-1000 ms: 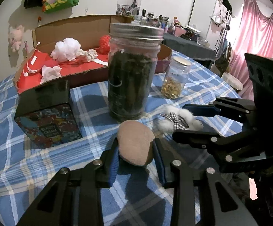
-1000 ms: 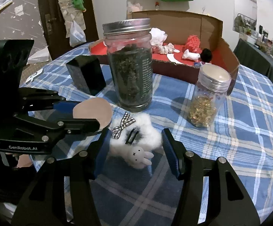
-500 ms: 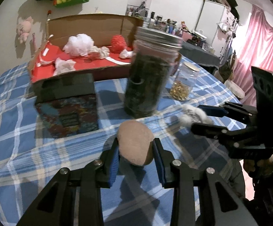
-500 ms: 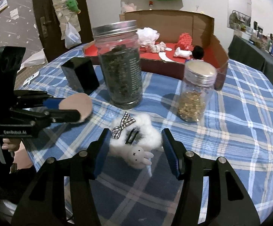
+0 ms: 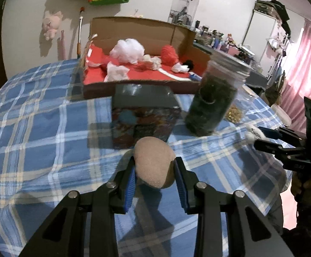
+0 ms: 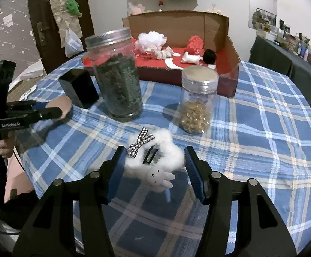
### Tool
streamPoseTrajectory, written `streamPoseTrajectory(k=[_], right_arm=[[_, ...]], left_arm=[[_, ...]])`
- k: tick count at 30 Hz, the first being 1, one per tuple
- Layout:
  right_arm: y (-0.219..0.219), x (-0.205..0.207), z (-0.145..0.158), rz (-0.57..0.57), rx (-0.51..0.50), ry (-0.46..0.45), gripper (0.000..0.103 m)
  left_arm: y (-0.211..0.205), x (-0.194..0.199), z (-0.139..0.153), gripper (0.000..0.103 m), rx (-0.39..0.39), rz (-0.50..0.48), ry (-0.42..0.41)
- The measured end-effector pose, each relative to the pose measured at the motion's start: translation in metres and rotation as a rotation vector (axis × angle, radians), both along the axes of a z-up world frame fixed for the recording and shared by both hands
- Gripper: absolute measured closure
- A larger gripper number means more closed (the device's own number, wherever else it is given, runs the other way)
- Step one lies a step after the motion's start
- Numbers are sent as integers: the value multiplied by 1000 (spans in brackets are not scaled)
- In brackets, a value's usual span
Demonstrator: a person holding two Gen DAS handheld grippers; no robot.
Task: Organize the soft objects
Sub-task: 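Lift the tan pad and bunny plush off the table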
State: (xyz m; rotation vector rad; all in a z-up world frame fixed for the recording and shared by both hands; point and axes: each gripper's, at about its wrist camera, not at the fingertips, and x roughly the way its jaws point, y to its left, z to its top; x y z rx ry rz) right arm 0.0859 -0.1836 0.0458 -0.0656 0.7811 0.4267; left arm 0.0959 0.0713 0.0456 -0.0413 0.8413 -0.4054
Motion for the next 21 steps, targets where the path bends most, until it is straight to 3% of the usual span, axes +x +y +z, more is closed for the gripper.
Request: streamPoseTrajectory(k=[6,10,17,21], right_arm=[[2,2,-14,-14,-34,25,48],[6,0,-23,-25,-55,29,47],[10,-10,-27,-77,-61,-33,40],[12,-14,-30,-97,-60,-54,39]], left_arm=[[-6,-4,-15,64,-6,-25,14],[-6,-6,-15,55,7,-23,-11],[-15,-12,-16,38,101,-12,-82],[-22,-14,-17,37,129,-22,-98]])
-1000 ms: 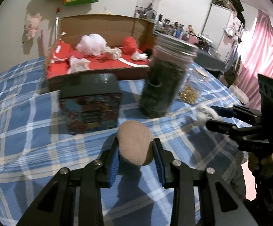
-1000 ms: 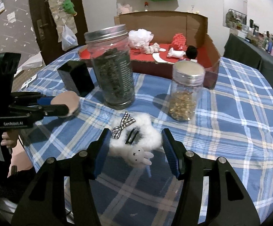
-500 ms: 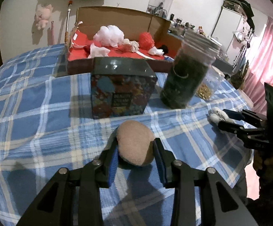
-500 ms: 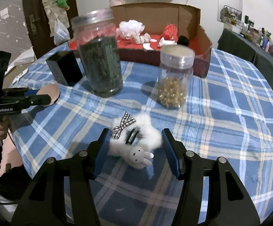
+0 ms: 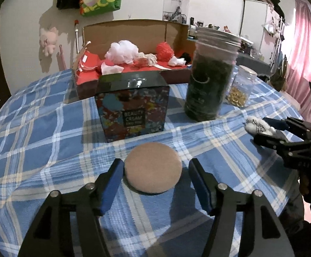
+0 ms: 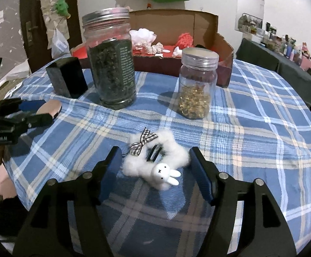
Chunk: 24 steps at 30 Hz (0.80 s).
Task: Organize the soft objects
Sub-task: 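Lift the tan pad and bunny plush off the table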
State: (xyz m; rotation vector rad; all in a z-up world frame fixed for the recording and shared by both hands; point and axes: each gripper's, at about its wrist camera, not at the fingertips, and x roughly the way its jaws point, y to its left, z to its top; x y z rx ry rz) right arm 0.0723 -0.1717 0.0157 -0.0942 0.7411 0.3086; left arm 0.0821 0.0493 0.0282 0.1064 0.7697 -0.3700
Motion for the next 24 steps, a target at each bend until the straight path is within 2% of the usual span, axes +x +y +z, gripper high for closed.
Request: streamPoseTrajectory(k=[4,5,6,8,12,17,24], right_arm=[[1,1,-1,-30,8,-12,39],[1,0,-1,-37,-2,-19,39],[3,0,-1,-46,-14,-26,40],[4,-1,-2,-56,-23,-38,47],[4,-6,-4,-57,-8,-54,49],[-5,-6,4,-61,42,-52,49],[-15,-3,16,-72,73,-58,49]], left_arm=[[-7,-1,0,37,40,13,-23],[-9,0,-1,39,54,14,-22],[-11,1,-3,49,71,20,-17],[-11,0,-3,51,73,25,-25],[-10,-3,1,58,59,15,-35],[-7,-5,12,59,52,20,-67],[7,2,16,59,49,57,-58]])
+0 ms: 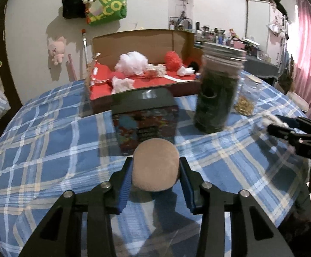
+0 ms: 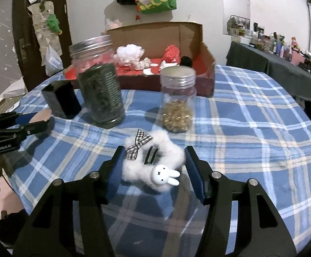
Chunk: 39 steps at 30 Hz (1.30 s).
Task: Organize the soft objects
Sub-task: 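Lift the tan pad and bunny plush off the table, then carry the tan pad and bunny plush over the box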
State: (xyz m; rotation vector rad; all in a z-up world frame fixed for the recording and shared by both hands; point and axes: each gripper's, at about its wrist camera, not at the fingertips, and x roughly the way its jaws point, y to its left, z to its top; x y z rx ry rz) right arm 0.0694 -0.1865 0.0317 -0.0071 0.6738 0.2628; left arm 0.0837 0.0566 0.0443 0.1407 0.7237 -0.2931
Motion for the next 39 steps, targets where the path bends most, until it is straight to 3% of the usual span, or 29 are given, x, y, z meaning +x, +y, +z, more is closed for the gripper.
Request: streamPoseTrajectory(k=[20,28,39], right_arm=[[-43,38,9,-89,-8,77,49],[-59,56,17,-84,14,113,49],[-90,99,24,-51,120,226,49]], left_arm=[[49,40,0,59,46,102,61],[59,56,4,60,42,78,83],[71,93,12,63,-25,0,192]])
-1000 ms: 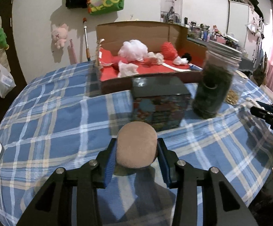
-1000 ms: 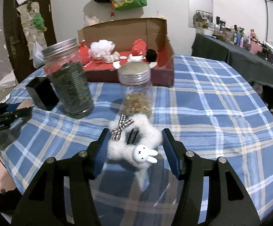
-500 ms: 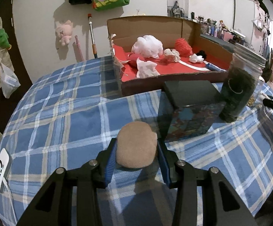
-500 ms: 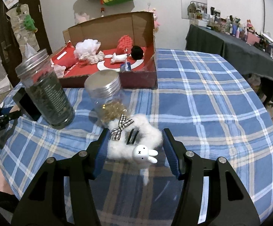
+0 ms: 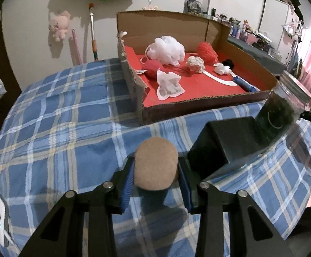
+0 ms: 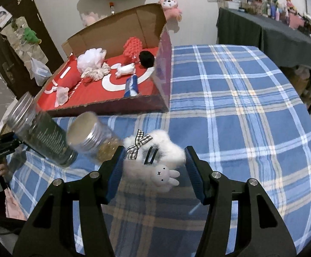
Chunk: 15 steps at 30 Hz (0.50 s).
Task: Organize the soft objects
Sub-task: 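Carry the tan pad and bunny plush over the box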
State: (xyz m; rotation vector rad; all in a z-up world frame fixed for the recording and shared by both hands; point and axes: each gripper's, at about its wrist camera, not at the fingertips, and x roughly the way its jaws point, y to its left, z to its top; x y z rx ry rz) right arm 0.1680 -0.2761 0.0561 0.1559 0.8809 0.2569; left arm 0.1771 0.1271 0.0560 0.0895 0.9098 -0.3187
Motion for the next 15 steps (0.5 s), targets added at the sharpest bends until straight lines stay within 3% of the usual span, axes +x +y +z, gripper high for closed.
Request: streamPoseTrajectory(k=[9,15], right_arm=[[-19,34,6,49,102,104,49],[-17,53,19,111,134,148,49]], left_arm=[[7,28,4,63,-52,-63,95],[2,37,17,63,-43,-111,110]])
